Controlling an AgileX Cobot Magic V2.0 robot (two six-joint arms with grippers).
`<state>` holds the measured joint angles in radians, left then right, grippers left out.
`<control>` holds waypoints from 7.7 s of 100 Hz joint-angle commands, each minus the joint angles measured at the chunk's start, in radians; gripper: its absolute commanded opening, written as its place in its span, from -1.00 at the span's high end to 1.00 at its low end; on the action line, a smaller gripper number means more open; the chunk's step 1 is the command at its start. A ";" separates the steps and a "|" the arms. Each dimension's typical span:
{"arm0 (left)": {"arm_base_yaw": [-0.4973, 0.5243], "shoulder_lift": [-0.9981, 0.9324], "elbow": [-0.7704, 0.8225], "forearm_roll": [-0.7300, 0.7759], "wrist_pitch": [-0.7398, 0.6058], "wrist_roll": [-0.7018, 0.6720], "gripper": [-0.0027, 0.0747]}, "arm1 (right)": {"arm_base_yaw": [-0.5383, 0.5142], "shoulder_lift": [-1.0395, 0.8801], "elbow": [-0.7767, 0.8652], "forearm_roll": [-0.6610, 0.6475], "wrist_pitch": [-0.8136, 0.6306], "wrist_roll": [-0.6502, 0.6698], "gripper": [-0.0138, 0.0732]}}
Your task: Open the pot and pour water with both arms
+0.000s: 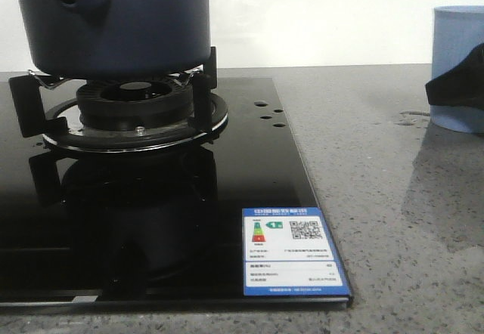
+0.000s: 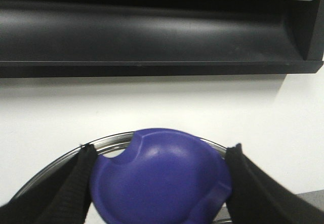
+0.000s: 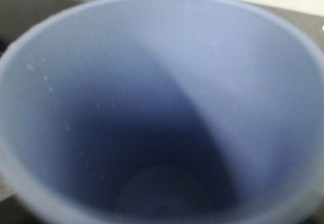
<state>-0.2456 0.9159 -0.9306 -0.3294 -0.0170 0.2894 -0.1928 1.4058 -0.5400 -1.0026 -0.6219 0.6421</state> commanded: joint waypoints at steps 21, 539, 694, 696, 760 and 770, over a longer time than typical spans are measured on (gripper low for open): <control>0.002 -0.016 -0.037 0.003 -0.107 -0.002 0.05 | -0.005 -0.027 -0.017 0.024 -0.038 0.088 -0.67; 0.002 -0.857 0.681 0.030 -0.074 0.001 0.97 | -0.002 -1.223 0.458 -0.065 0.138 0.399 0.83; 0.200 -0.942 0.943 0.230 0.028 -0.241 0.97 | -0.002 -1.223 0.458 -0.067 0.138 0.399 0.83; 0.200 -0.942 0.943 0.230 0.028 -0.241 0.97 | -0.002 -1.223 0.458 -0.067 0.138 0.399 0.83; 0.200 -0.942 0.943 0.230 0.028 -0.241 0.97 | -0.002 -1.223 0.458 -0.067 0.138 0.399 0.83; 0.200 -0.942 0.943 0.230 0.028 -0.241 0.97 | -0.002 -1.223 0.458 -0.067 0.145 0.399 0.83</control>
<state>-0.0476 -0.0021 -0.0012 -0.0964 0.0895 0.0598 -0.1928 0.1741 -0.0586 -1.1006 -0.4590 1.0464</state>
